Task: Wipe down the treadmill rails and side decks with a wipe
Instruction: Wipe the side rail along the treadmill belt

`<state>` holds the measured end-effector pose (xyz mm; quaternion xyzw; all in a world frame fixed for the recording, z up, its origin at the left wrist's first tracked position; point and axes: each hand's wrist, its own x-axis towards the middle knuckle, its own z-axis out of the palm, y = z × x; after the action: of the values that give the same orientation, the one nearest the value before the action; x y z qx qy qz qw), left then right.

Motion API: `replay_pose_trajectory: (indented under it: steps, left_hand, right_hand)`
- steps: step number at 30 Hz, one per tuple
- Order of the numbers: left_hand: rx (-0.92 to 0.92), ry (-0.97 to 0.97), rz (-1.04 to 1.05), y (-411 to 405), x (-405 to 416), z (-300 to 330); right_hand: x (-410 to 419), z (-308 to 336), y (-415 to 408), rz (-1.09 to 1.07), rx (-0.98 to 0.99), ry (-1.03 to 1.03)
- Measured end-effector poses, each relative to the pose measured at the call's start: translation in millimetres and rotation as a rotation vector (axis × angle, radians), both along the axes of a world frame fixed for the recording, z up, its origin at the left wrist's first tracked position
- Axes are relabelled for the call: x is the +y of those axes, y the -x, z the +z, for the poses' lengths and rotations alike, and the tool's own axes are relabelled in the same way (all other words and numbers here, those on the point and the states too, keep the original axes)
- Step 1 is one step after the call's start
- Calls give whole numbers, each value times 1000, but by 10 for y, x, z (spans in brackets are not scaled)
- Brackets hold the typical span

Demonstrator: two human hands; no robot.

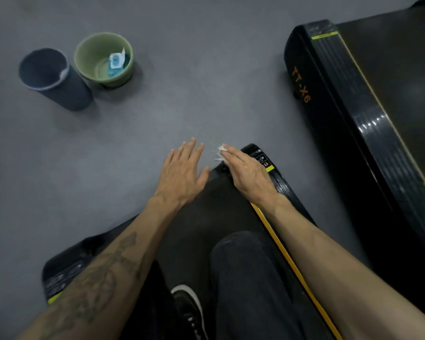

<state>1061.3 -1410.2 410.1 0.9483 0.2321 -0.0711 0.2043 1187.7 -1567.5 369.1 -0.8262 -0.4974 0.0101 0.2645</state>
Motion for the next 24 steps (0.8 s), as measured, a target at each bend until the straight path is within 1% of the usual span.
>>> replay_pose_trajectory:
  steps: [7, 13, 16, 20, 24]
  left_hand:
    - [87, -44, -28, 276, -1, 1412]
    - [103, -33, 41, 639, -21, 2609]
    - [102, -23, 71, 831, -32, 3190]
    - [106, -26, 126, 1054, -29, 3855]
    - [100, -28, 158, 1234, -57, 4374]
  right_hand:
    - [59, 1333, 360, 9, 8, 37]
    - [150, 2526, 655, 76, -76, -73]
    - [240, 3080, 833, 97, -85, -81]
    - [349, 3742, 1059, 140, -57, -88]
    - [400, 4334, 1234, 179, -55, -44]
